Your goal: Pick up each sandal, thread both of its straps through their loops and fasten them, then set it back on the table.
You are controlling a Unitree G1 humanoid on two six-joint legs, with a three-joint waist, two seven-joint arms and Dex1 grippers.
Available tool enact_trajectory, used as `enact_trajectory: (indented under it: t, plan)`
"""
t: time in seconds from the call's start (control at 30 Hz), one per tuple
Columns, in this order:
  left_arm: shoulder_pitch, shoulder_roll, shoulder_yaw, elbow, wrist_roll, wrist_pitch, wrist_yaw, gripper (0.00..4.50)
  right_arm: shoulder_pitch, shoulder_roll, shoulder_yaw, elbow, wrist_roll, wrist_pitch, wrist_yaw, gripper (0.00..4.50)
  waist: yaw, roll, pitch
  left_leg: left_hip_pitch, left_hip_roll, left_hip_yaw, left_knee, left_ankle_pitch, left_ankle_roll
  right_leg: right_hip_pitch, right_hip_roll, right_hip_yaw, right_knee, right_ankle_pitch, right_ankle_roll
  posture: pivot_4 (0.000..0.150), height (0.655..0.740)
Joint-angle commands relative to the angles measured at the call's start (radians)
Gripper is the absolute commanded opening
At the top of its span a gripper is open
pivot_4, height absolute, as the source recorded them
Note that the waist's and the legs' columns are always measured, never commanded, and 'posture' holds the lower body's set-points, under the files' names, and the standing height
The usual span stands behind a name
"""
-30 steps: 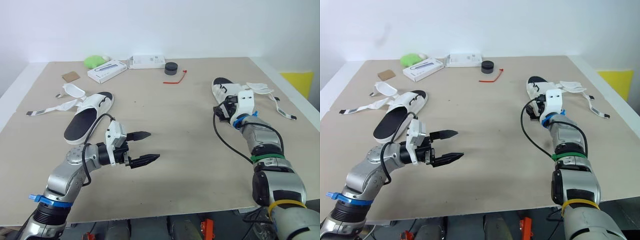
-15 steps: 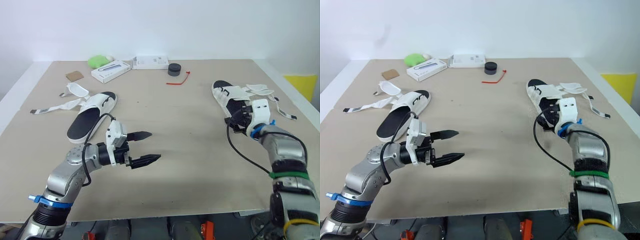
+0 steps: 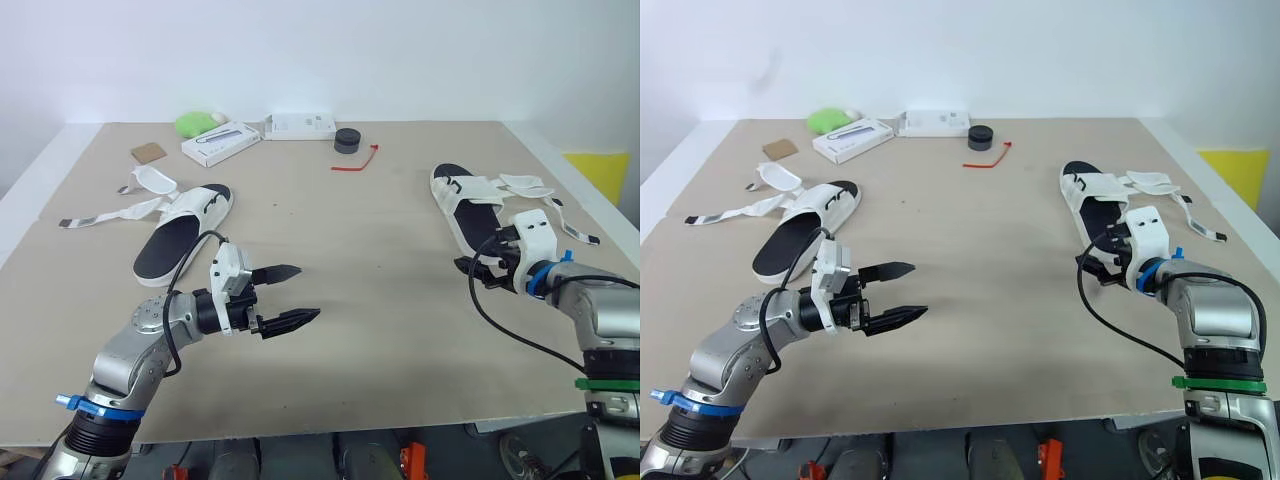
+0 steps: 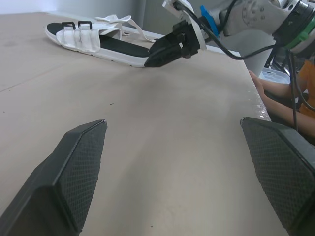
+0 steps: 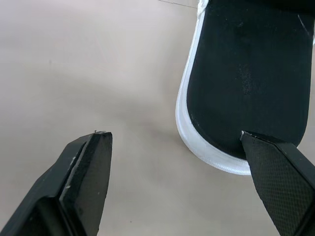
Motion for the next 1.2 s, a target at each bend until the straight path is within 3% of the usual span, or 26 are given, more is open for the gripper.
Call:
enact_trajectory:
  t: [0.03,0.3,0.43,0.7,0.93,1.2]
  plan:
    - [-0.003,-0.006,0.008,-0.035,-0.015,-0.004,0.002,4.50,-0.100,0.015,-0.021,0.036,0.022,0.005,-0.006,4.44,-0.006,0.003,0.002,0.000,0.000,0.001,0.000,0.000,0.000,-0.001,0.000,0.000,0.000,0.000,0.000,0.150,0.7400]
    - [-0.013,-0.011,0.002,-0.014,-0.009,-0.009,-0.007,4.50,-0.246,0.126,0.072,0.209,-0.053,-0.108,-0.059,4.44,-0.010,0.006,0.004,-0.001,0.000,0.001,-0.001,0.000,0.000,-0.001,0.000,0.001,0.000,0.000,0.000,0.150,0.7400]
    - [-0.028,-0.020,0.004,0.014,0.009,0.018,0.039,4.50,-0.368,0.189,0.100,0.435,-0.118,-0.258,-0.127,4.44,-0.009,0.007,0.005,-0.002,0.000,0.001,-0.001,0.000,0.000,-0.002,0.000,0.001,0.000,0.000,0.001,0.150,0.7400]
    - [-0.015,-0.020,0.027,0.016,0.005,0.023,0.057,4.50,-0.504,0.237,0.086,0.710,-0.163,-0.438,-0.206,4.44,-0.011,0.007,0.005,-0.003,0.000,0.000,-0.002,0.000,0.001,-0.002,0.000,0.001,0.000,0.000,0.001,0.150,0.7400]
    - [0.007,-0.017,0.034,-0.007,-0.011,0.036,0.065,4.50,-0.553,0.216,0.059,0.707,-0.132,-0.434,-0.125,4.44,-0.012,0.009,0.006,-0.002,0.000,0.000,-0.003,0.000,0.001,-0.003,0.001,0.001,0.000,0.000,0.001,0.150,0.7400]
    - [0.026,-0.018,0.046,-0.014,-0.026,0.053,0.068,4.50,-0.452,0.155,0.046,0.497,-0.100,-0.322,-0.059,4.44,-0.011,0.009,0.006,-0.003,0.000,0.000,-0.003,0.000,0.001,-0.003,0.000,0.001,0.000,-0.001,0.001,0.150,0.7400]
